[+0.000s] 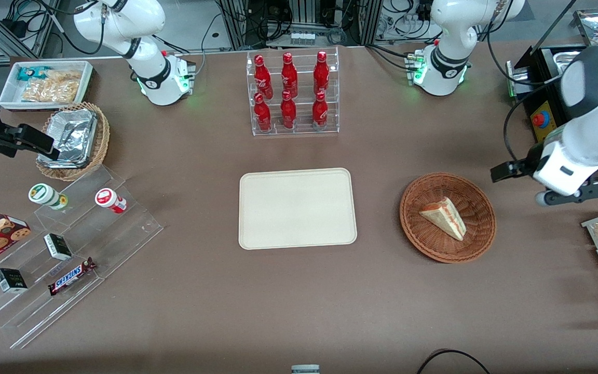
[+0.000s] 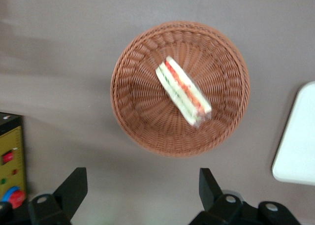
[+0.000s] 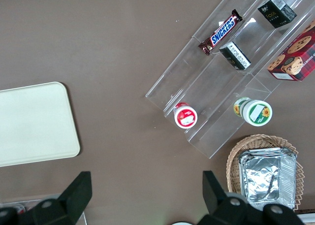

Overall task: Place sandwich from basket to tray
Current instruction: 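Move the left gripper over the wrapped sandwich in the wicker basket, then lower the open left gripper around the sandwich and close it, then lift the sandwich with the left gripper and carry it over the tray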

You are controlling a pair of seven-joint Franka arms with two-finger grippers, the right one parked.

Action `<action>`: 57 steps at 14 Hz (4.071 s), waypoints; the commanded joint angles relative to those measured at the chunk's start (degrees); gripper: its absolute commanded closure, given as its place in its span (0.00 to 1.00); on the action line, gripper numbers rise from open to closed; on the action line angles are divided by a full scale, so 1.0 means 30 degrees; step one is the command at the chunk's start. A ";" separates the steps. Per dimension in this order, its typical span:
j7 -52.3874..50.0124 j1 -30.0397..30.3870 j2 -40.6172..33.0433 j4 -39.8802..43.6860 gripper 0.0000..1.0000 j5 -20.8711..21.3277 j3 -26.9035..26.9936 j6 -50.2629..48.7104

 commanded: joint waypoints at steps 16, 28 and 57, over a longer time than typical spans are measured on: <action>-1.3218 -0.2271 0.1195 -0.6887 0.00 -0.0292 -0.0272 1.1180; -1.3599 -0.2242 0.3601 -0.7005 0.11 -0.0292 -0.0155 1.3266; -1.1696 -1.2549 0.8784 0.6765 0.83 0.0851 -0.0535 0.2389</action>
